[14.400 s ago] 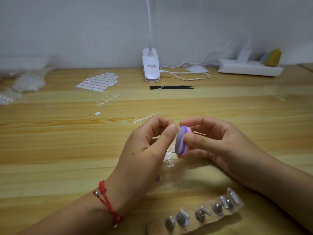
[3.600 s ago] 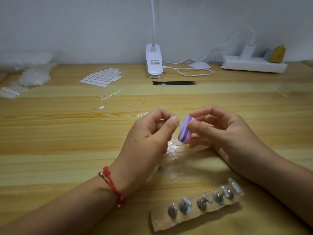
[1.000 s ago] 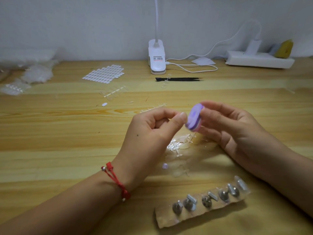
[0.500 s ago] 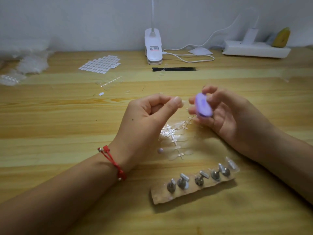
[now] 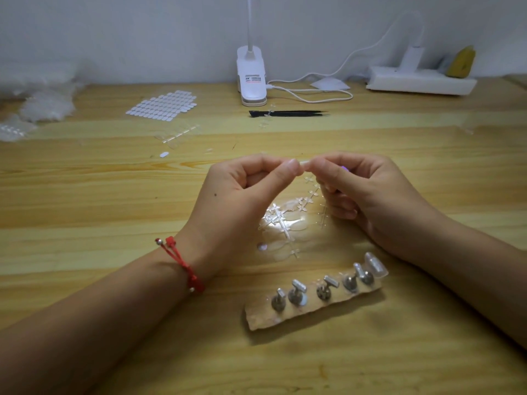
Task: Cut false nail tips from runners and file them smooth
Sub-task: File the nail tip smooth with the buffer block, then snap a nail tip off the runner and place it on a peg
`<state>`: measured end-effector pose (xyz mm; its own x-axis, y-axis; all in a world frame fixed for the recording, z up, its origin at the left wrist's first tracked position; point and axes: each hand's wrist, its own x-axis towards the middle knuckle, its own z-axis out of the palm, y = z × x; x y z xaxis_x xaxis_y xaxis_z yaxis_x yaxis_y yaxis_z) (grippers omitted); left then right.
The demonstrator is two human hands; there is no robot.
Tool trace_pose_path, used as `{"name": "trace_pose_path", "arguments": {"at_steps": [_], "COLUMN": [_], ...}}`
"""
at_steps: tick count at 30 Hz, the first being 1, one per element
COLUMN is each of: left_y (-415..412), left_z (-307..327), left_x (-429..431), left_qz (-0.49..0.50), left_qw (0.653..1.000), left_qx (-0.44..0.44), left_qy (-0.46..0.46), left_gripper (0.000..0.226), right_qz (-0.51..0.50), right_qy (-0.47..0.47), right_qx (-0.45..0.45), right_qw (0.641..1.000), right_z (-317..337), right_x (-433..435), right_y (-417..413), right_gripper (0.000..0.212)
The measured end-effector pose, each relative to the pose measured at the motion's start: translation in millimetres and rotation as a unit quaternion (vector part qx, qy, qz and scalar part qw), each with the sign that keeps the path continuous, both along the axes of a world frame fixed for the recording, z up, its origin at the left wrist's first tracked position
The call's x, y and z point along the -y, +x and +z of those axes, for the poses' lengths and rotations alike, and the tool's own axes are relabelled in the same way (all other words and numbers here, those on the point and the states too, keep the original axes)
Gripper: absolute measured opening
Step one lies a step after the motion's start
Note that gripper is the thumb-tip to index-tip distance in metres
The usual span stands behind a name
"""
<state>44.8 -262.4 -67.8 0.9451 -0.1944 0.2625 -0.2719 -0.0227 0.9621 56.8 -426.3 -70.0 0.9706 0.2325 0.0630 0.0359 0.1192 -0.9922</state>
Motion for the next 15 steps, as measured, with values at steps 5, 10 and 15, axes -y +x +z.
{"name": "trace_pose_path", "arguments": {"at_steps": [5, 10, 15], "left_y": [2.0, 2.0, 1.7], "left_z": [-3.2, -4.6, -5.8], "left_x": [-1.8, -2.1, -1.8], "left_qz": [-0.009, -0.014, 0.004], "left_qw": [1.000, 0.999, 0.996], "left_qx": [-0.016, -0.006, 0.048], "left_qy": [0.019, 0.047, 0.073], "left_gripper": [0.021, 0.018, 0.019], "right_qz": [0.028, 0.049, 0.059], "right_qy": [-0.018, -0.041, -0.048], "right_qx": [0.014, 0.022, 0.011], "right_qw": [0.999, 0.998, 0.997], "right_z": [1.2, 1.6, 1.1], "right_x": [0.5, -0.4, 0.7], "right_y": [-1.5, -2.2, -2.1], "right_gripper": [0.016, 0.023, 0.025]}}
